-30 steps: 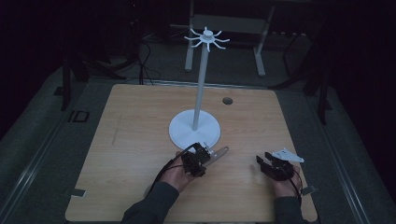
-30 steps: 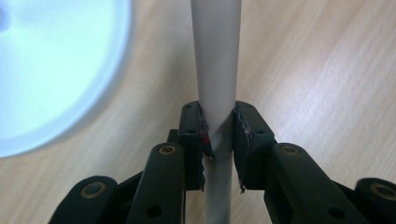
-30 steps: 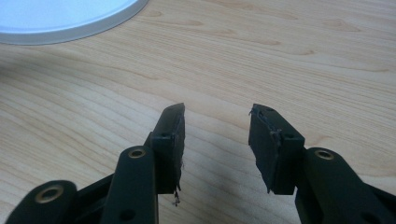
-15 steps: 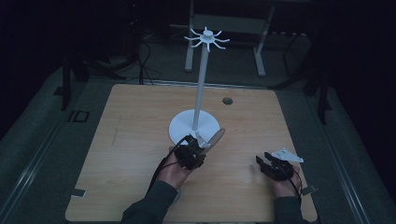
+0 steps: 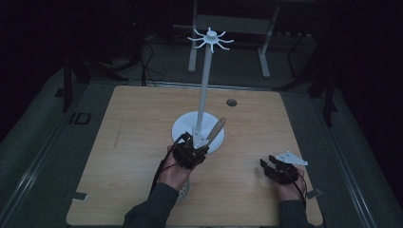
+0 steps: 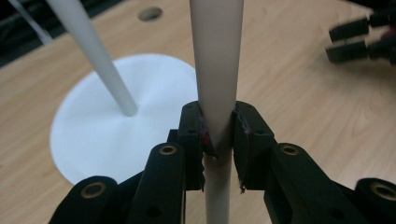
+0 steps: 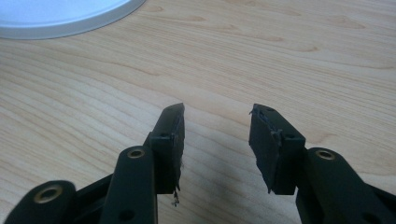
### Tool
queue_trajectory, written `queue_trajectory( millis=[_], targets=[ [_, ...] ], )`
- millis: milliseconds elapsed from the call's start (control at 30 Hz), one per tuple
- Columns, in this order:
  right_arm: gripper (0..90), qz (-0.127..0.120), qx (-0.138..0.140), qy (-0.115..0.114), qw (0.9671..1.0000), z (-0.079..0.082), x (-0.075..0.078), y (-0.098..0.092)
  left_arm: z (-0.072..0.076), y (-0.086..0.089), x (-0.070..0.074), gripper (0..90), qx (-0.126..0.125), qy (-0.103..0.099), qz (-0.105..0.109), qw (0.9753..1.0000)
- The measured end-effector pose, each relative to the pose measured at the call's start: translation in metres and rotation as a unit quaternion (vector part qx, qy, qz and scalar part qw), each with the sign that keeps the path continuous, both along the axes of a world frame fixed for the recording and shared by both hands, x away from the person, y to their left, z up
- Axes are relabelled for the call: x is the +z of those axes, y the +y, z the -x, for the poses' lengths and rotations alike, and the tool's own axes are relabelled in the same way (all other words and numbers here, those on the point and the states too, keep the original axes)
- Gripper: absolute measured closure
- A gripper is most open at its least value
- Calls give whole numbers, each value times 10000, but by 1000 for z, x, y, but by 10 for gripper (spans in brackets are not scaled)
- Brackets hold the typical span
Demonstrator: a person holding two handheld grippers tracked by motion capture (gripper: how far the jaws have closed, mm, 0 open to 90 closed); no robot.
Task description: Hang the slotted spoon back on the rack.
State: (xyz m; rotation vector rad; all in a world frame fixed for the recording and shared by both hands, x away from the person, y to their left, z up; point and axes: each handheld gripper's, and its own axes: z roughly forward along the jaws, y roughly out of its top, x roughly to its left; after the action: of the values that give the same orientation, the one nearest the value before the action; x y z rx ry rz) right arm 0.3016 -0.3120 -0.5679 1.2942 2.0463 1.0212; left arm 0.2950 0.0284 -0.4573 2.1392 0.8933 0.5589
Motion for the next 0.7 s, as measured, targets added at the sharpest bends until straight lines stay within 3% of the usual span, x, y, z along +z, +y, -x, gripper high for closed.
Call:
queue_trajectory(
  millis=[133,400,700],
  targets=[
    [550,28,33,19,10000,0,-1,1,0,7,9,749,210,-219,238,9993],
    [548,57,63,19,10000,1,-1,4,1,10,15,749,404,-410,389,9976],
    [548,192,111,-9,9998,1,-2,7,3,9,21,750,787,-820,579,9918]
  ],
)
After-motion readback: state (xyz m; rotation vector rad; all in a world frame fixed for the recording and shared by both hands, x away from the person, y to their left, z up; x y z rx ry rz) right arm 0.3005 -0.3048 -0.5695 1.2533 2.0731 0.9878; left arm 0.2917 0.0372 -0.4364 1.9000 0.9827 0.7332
